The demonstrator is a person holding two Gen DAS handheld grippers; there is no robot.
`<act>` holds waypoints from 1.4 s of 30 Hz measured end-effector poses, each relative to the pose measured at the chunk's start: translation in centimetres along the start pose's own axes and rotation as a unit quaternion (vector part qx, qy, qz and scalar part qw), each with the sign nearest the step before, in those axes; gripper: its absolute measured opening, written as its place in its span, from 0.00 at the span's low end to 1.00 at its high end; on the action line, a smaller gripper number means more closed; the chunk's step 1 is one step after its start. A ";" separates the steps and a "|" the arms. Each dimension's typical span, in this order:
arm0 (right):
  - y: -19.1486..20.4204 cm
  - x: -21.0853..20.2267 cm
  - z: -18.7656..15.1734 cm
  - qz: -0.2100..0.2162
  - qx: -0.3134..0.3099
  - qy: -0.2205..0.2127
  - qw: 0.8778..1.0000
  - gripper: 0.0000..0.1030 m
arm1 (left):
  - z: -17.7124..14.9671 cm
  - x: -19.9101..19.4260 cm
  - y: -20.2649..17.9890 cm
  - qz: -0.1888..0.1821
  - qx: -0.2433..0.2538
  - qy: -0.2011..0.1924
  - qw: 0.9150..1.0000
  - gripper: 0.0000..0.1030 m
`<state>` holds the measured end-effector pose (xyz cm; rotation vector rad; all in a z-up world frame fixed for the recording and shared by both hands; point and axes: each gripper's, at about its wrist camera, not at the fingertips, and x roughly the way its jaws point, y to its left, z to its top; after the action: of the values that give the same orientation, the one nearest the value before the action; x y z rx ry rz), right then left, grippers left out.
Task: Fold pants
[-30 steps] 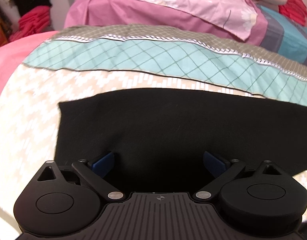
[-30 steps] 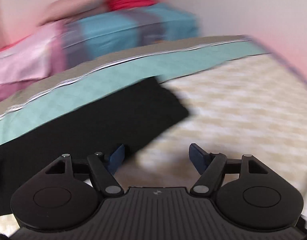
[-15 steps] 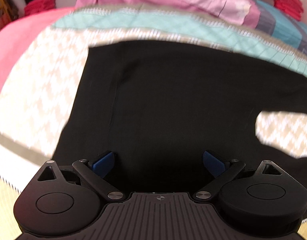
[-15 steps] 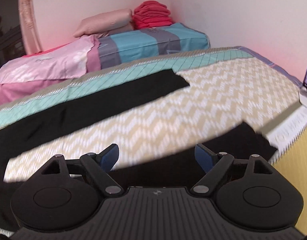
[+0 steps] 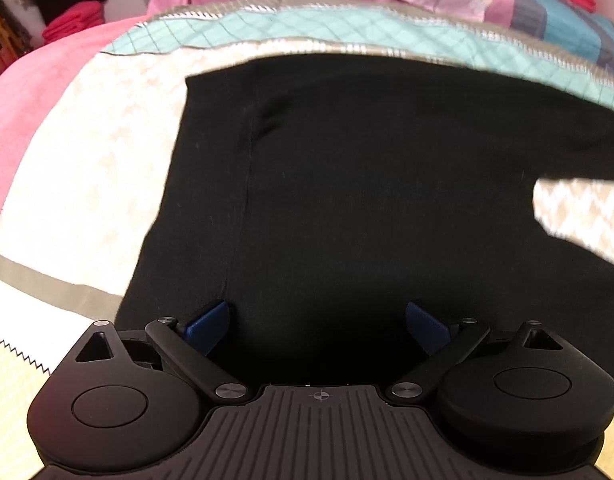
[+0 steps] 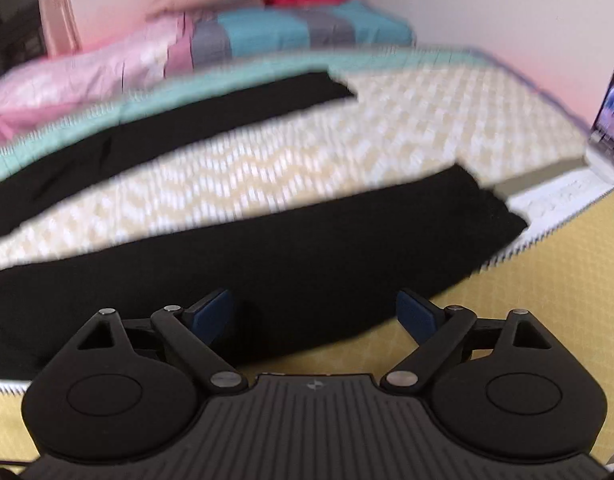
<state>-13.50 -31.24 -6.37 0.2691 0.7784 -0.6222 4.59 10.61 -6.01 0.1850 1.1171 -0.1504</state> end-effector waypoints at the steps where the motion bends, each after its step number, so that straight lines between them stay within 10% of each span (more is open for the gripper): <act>1: -0.6 -0.3 -0.1 -0.004 0.009 -0.011 1.000 0.93 | -0.2 -0.1 0.0 0.000 0.007 -0.004 1.000 1.00; 16: -4.8 -1.5 1.1 -0.078 0.129 -0.042 0.988 0.89 | 0.4 -2.4 -0.3 0.016 0.025 -0.012 0.999 1.00; 28: 9.3 -2.8 -0.7 0.104 -0.091 -0.014 0.990 0.90 | 0.4 -1.0 -5.1 0.004 0.078 0.012 0.997 1.00; 42: 13.1 -1.9 -1.0 0.120 -0.160 0.040 0.979 0.91 | 1.0 -0.7 -4.8 0.014 0.070 0.019 0.997 1.00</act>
<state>-7.09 -19.65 -5.72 0.0906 0.8937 -0.2530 4.16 5.71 -5.32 0.3294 1.1415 -0.1999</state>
